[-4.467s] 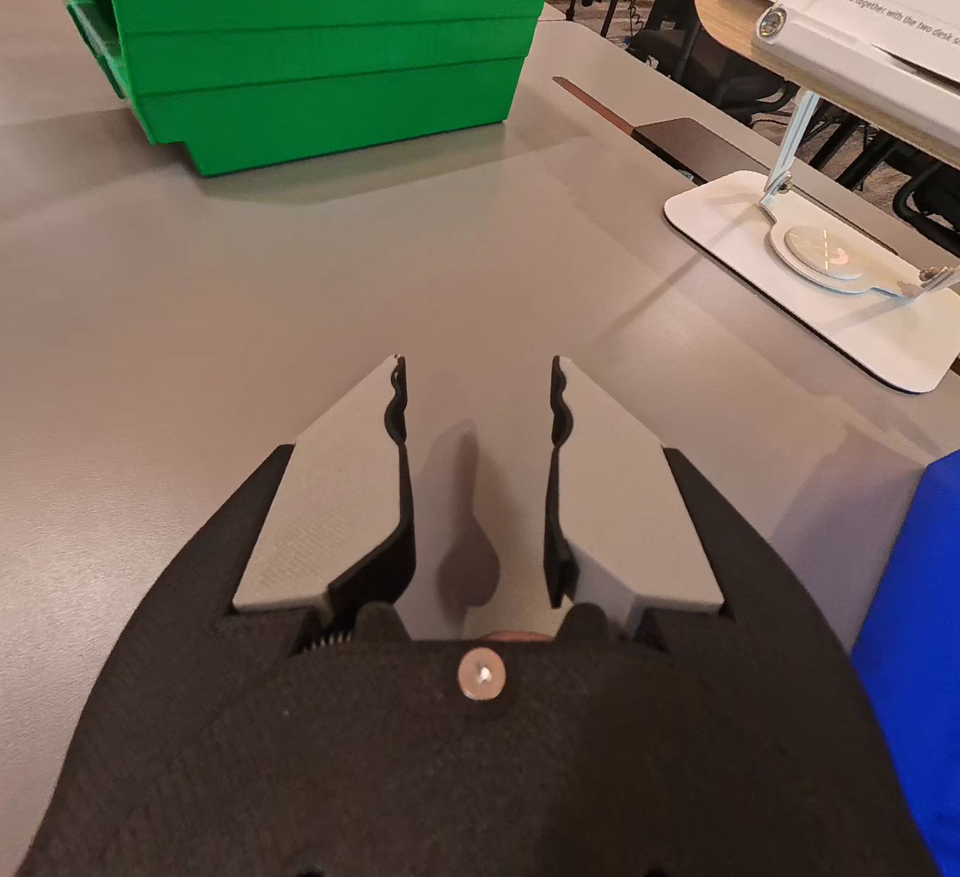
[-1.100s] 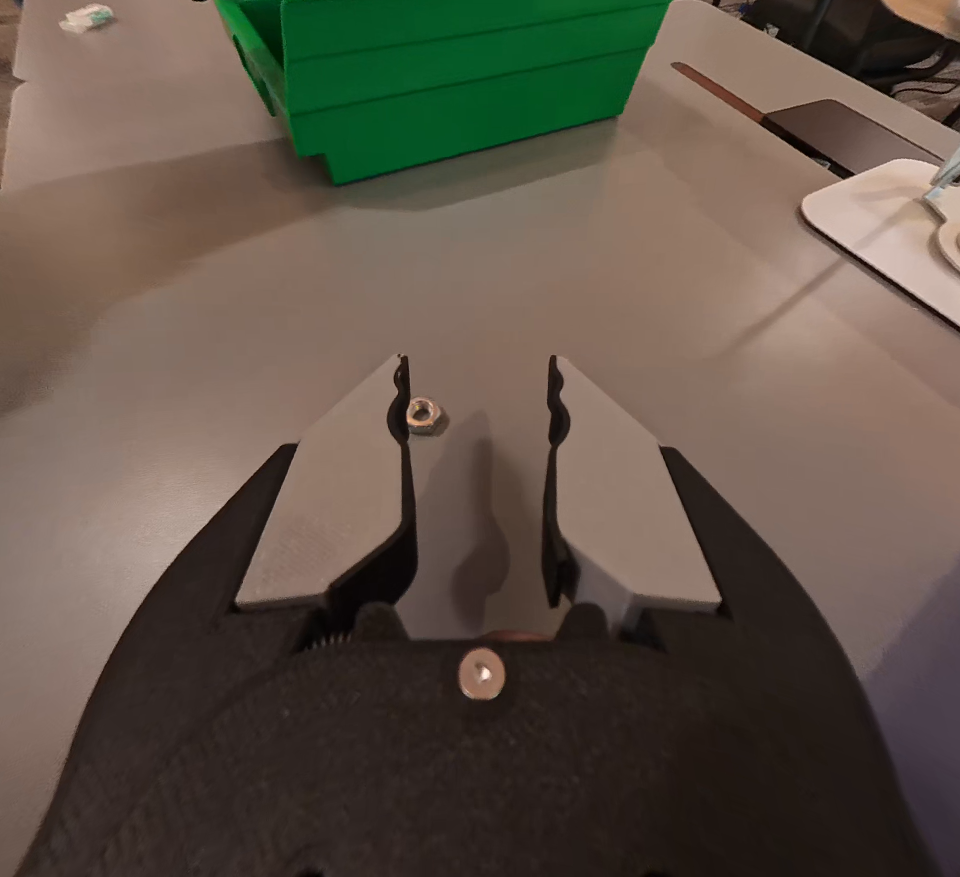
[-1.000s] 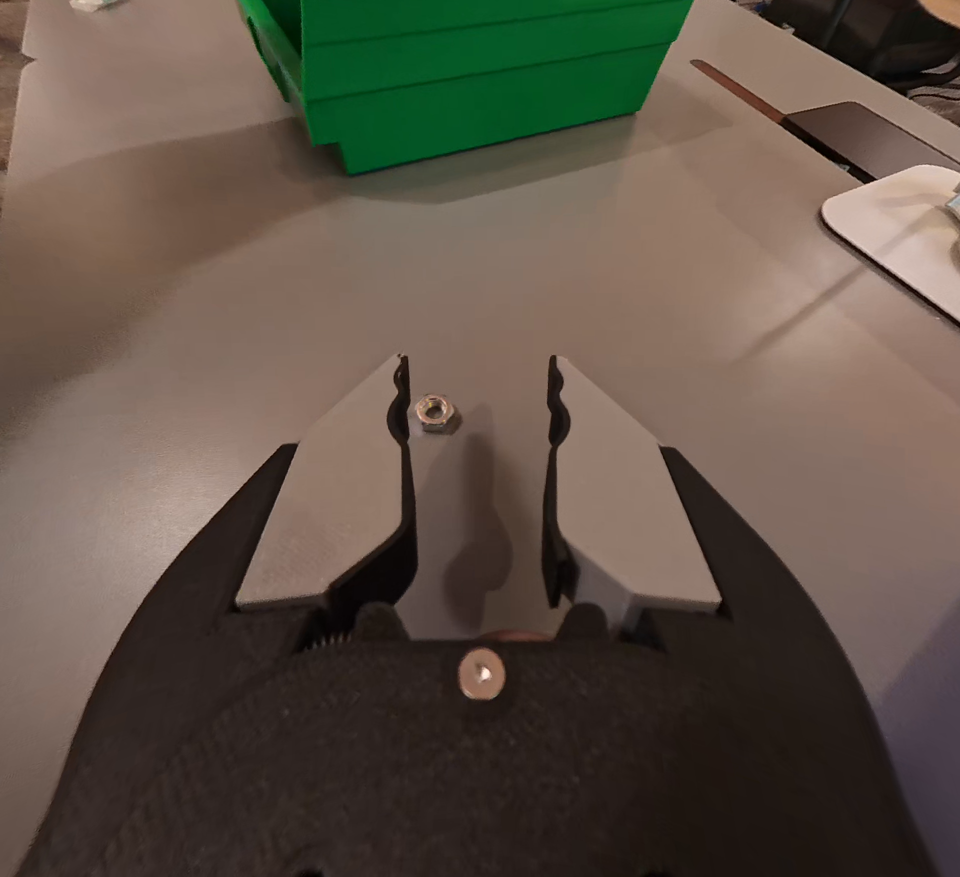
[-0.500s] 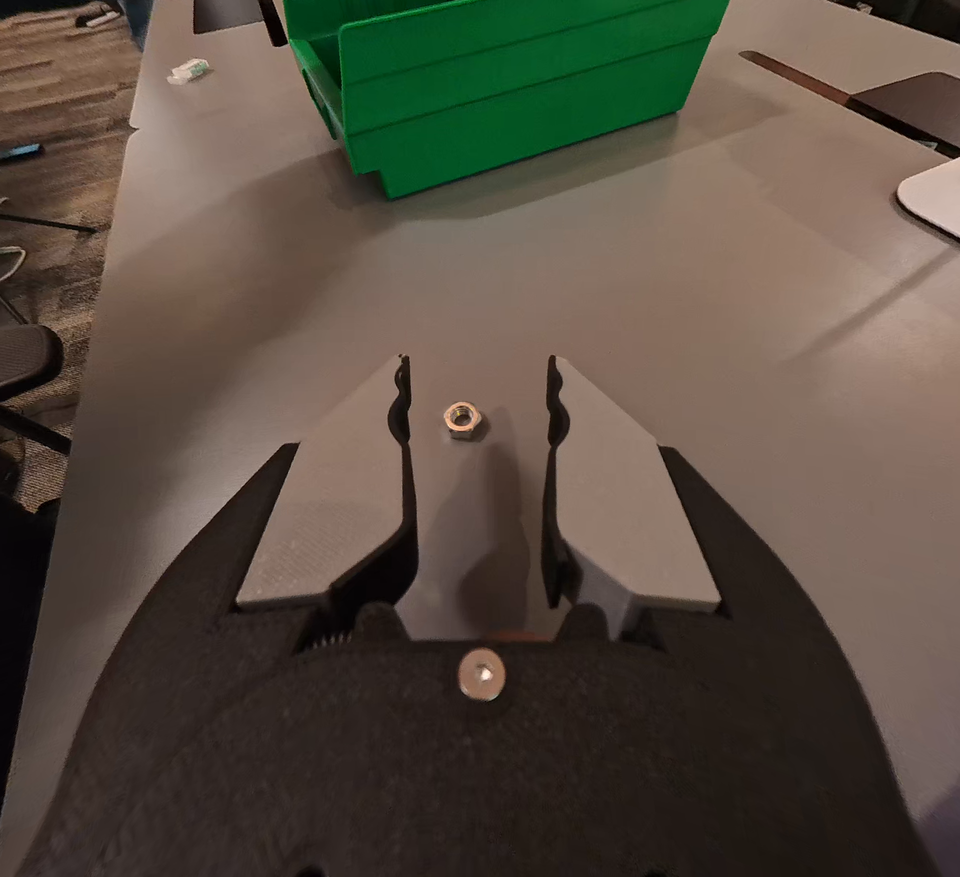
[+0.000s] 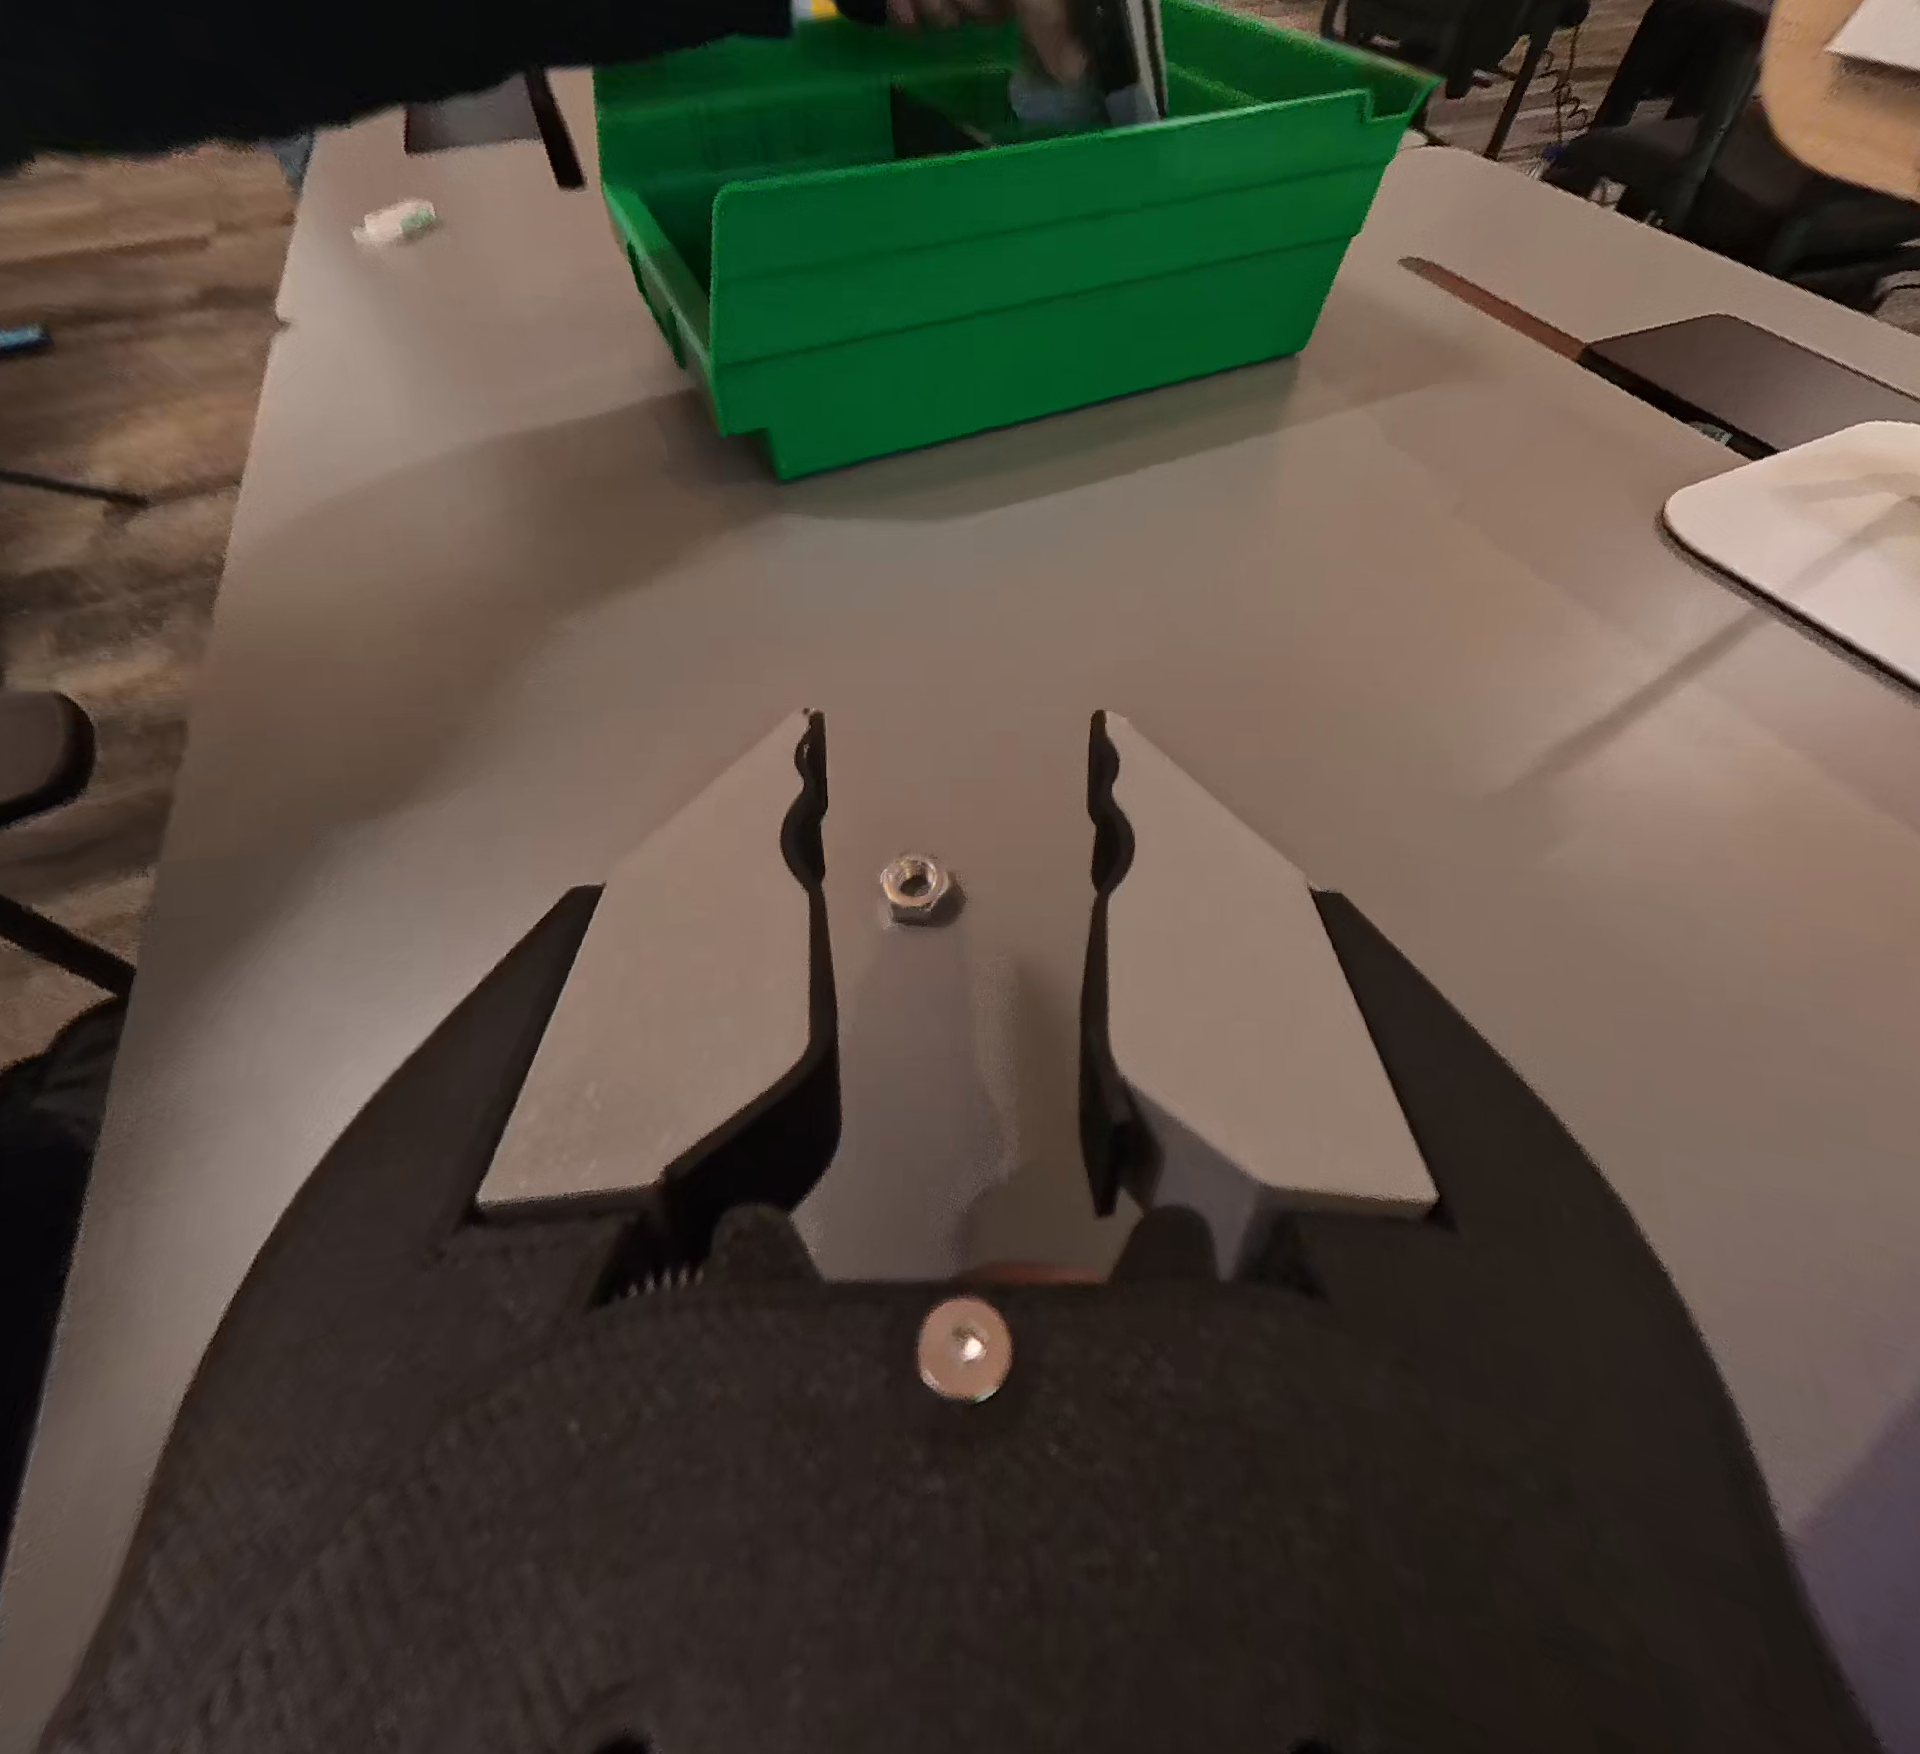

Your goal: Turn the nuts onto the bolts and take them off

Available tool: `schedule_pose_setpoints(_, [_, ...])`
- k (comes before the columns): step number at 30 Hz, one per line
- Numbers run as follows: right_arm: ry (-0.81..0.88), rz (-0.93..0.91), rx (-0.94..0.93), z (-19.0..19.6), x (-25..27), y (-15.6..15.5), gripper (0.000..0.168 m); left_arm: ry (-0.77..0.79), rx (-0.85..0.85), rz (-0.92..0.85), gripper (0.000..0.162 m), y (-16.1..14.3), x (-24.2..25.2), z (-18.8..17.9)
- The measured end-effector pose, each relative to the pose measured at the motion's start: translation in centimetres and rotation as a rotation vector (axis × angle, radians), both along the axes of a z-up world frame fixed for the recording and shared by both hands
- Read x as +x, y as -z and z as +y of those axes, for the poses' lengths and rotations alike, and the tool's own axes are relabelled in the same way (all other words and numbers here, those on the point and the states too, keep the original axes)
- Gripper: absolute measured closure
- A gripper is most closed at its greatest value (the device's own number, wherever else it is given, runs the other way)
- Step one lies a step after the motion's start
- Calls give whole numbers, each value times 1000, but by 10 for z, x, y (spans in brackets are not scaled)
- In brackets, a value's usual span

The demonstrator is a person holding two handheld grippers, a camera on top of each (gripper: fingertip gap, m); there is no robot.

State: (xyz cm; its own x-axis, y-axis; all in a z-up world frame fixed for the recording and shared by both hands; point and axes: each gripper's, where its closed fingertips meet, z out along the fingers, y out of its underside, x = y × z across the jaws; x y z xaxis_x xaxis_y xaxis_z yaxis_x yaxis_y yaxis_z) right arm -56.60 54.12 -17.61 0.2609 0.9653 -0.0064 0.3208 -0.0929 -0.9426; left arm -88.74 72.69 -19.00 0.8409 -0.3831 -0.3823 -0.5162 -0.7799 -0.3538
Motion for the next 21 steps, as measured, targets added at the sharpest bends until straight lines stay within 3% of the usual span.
schedule_pose_setpoints(3, [10, 79, -65, 5, 6, -13, 120, 197, 265, -124, 154, -63, 72, -8])
schedule_pose_setpoints(5, [14, 131, -87, 8, 10, -22, 120, 405, 464, -174, 154, -103, 137, -33])
schedule_pose_setpoints(8, [11, 196, -74, 8, 16, -39, 120, 607, 796, -17, 154, -143, 211, -81])
schedule_pose_setpoints(10, [8, 241, -46, 7, 20, -52, 122, 746, 904, -81, 154, -142, 263, -118])
schedule_pose_setpoints(13, [-5, 305, -20, 4, 25, -69, 124, 858, 961, -109, 154, -117, 315, -148])
schedule_pose_setpoints(17, [14, 351, -8, 8, 34, -80, 126, 934, 1061, -44, 155, -92, 350, -161])
schedule_pose_setpoints(21, [58, 311, -11, 18, 35, -72, 129, 955, 1092, -32, 155, -77, 363, -160])
